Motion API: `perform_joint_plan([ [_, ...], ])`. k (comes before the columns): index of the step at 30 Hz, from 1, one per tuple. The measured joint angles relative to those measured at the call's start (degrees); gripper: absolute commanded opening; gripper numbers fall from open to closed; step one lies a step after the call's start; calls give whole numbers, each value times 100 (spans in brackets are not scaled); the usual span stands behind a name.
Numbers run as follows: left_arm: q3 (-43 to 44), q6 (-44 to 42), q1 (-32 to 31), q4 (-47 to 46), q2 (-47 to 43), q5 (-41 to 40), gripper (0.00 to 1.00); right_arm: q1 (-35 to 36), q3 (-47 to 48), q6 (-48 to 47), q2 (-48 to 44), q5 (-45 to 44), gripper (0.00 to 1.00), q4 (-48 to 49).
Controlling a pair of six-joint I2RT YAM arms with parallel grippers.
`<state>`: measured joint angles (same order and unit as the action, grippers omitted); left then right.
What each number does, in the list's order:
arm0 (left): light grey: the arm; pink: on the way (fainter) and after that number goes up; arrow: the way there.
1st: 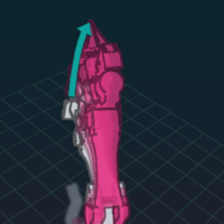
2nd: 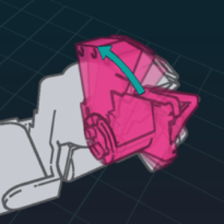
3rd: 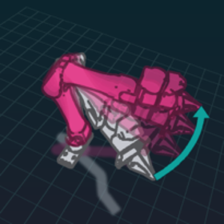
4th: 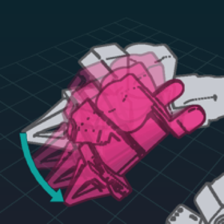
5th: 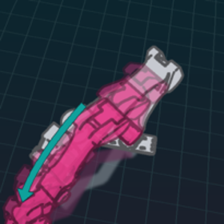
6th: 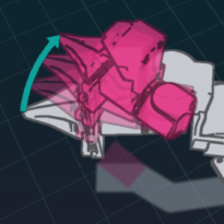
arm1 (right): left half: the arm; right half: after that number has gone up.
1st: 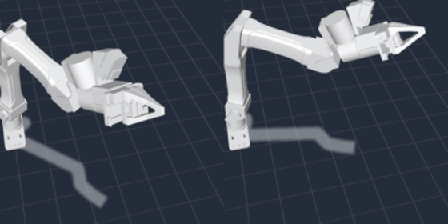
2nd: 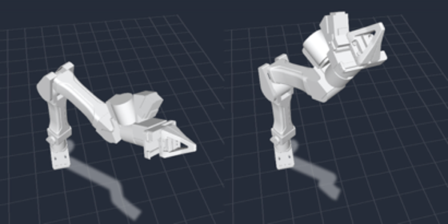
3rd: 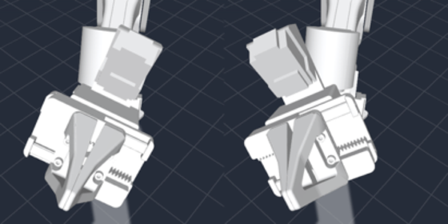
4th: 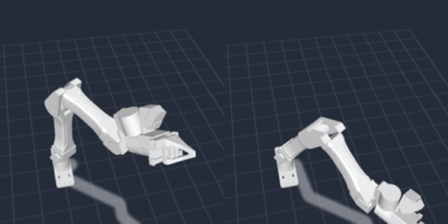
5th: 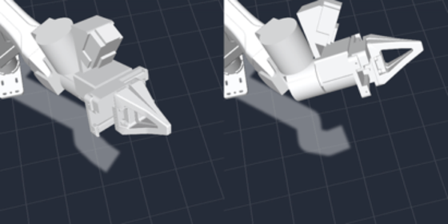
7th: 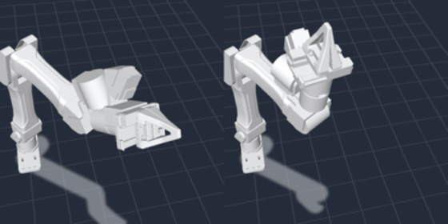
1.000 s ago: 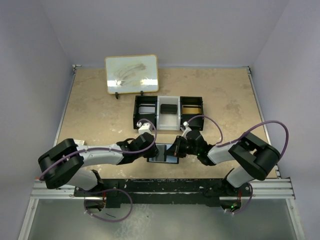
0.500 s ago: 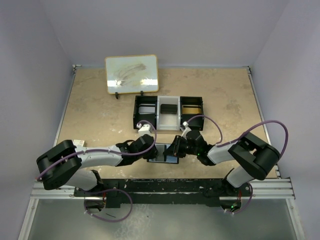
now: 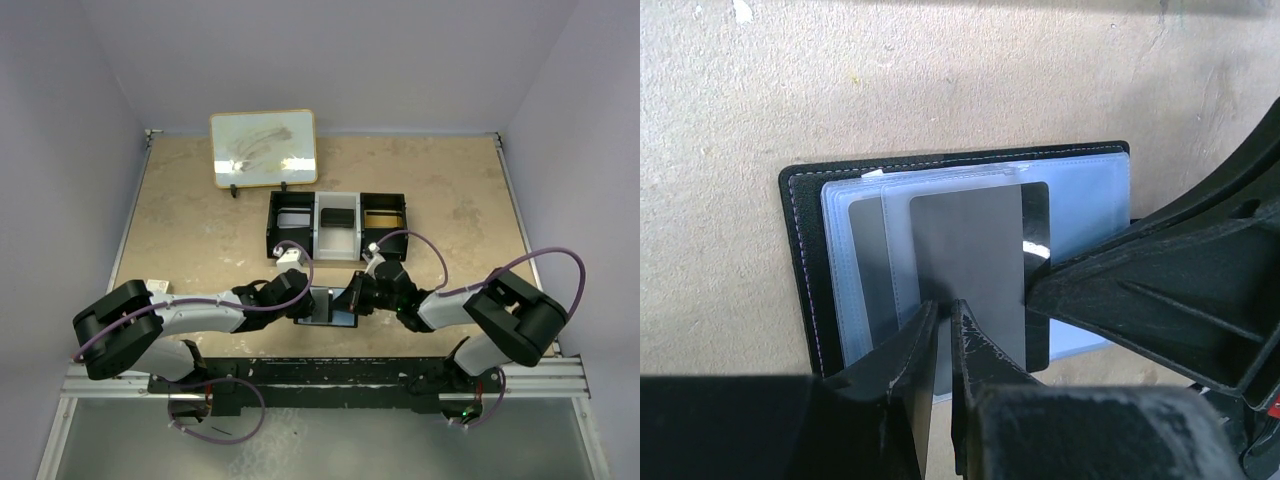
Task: Take the credit cards out of the card holder
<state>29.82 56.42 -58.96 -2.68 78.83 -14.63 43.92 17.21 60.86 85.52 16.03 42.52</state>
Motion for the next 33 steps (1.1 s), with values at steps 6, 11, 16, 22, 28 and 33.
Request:
perform_joint_plan([
  [6,2,0,0,57,0,-44,8,-13,-44,-2,-127,-7,12,-70],
  [11,2,0,0,61,0,-57,8,-22,-46,-2,-149,-7,20,-146],
  [16,4,0,0,63,0,-57,8,-22,-46,15,-72,-2,23,-105],
  [22,7,0,0,63,0,-57,8,-24,-44,223,271,-2,8,256],
  [28,9,0,0,87,0,-57,7,-24,-214,553,350,-83,0,605],
  [33,37,-2,0,151,2,-57,7,-70,-343,568,79,-157,0,627],
])
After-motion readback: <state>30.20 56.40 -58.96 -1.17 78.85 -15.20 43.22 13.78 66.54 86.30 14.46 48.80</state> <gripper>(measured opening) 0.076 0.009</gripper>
